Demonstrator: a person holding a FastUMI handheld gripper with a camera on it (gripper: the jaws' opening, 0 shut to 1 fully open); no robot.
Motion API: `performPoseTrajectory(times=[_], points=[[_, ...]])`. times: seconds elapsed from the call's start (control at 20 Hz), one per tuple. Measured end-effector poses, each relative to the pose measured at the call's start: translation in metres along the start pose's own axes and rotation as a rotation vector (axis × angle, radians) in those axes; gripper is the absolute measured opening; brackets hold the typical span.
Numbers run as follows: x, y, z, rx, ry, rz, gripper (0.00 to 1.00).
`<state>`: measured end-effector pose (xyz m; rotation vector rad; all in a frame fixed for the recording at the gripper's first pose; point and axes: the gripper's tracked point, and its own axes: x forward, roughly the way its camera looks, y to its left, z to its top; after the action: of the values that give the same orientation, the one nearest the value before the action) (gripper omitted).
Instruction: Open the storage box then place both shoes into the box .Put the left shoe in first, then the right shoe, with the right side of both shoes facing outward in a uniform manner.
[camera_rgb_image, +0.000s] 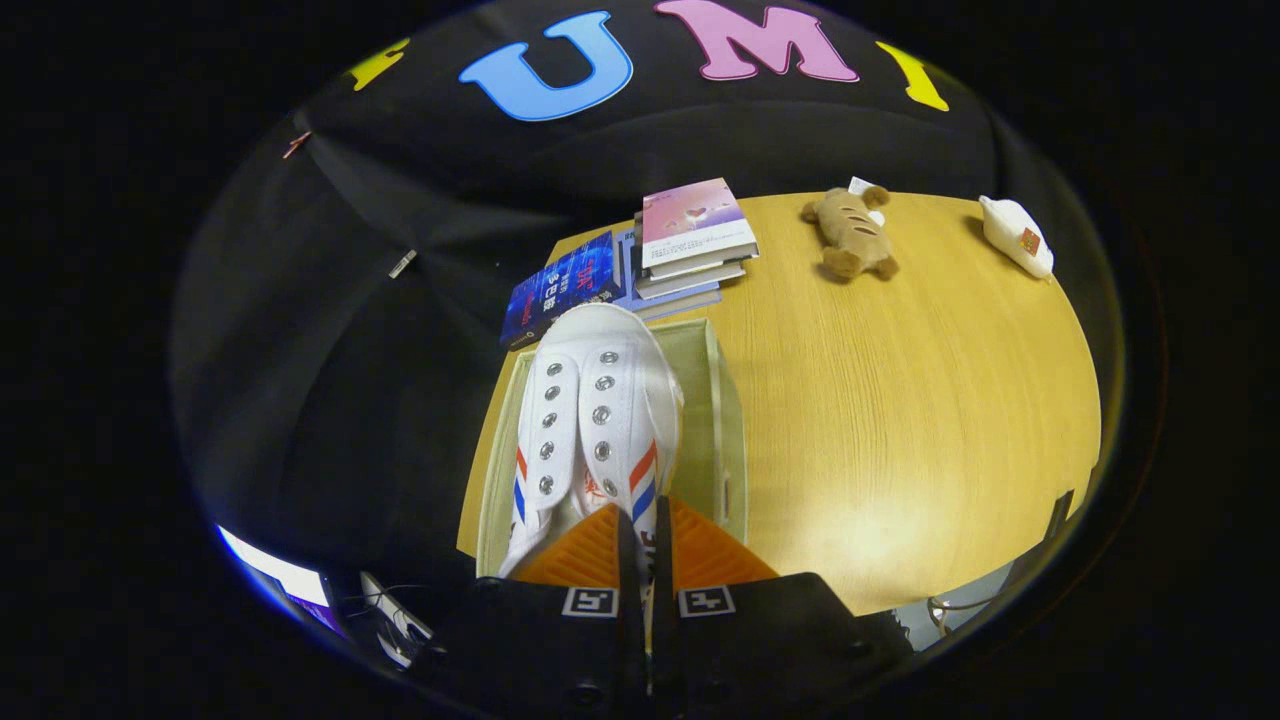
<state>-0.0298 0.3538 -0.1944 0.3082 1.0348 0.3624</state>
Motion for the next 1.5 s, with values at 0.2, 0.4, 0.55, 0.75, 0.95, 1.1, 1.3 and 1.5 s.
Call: performPoseTrajectory(times=[0.2, 0.4, 0.55, 0.75, 0.95, 1.1, 1.3, 1.5], points=[[0.015, -0.003, -0.012, -0.053, 0.007, -0.034, 0.1], [-0.005, 0.023, 0.011, -0.013, -0.08, 0.073, 0.71], [-0.03, 0.021, 0.023, -0.102, -0.125, 0.102, 0.94], [-0.073, -0.004, 0.053, -0.211, -0.254, 0.106, 0.99], [-0.122, -0.046, 0.086, -0.32, -0.393, 0.087, 0.99], [-0.153, -0.08, 0.108, -0.366, -0.506, 0.069, 0.99], [-0.194, -0.128, 0.131, -0.362, -0.642, 0.037, 0.99], [-0.233, -0.194, 0.154, -0.323, -0.773, -0.054, 0.99]])
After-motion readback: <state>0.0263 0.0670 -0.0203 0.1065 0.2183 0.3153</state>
